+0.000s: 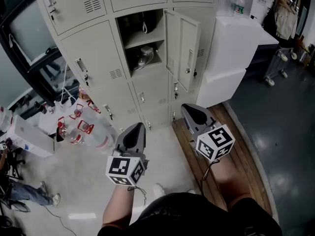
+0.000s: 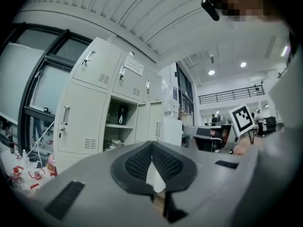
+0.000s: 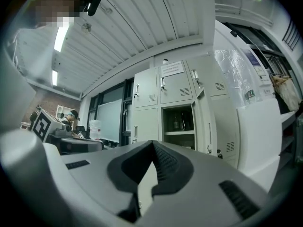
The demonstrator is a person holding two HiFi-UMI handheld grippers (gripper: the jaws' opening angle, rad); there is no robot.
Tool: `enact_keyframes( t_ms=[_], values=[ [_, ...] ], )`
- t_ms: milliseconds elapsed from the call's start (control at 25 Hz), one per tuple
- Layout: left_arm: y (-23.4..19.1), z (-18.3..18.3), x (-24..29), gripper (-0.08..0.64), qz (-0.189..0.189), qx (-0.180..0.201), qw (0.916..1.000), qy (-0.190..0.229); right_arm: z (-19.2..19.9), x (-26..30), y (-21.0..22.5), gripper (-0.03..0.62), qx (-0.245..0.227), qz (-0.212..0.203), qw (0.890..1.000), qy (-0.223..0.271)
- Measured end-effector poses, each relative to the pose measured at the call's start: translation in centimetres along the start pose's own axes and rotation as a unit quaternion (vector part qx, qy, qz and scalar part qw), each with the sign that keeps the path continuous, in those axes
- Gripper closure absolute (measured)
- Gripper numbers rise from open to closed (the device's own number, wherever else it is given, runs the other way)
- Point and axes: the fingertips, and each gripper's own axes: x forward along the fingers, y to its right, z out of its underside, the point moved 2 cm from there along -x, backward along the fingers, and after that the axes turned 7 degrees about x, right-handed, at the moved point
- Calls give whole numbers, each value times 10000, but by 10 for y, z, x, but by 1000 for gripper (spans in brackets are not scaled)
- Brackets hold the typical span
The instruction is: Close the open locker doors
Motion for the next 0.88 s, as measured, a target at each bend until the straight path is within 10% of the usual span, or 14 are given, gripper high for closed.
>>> enact_keyframes(
  t_ms=[880],
  values=[
    [-75, 3, 23, 555, 758, -91, 9970, 120, 6, 63, -9, 592, 56, 850, 9963, 83]
  ],
)
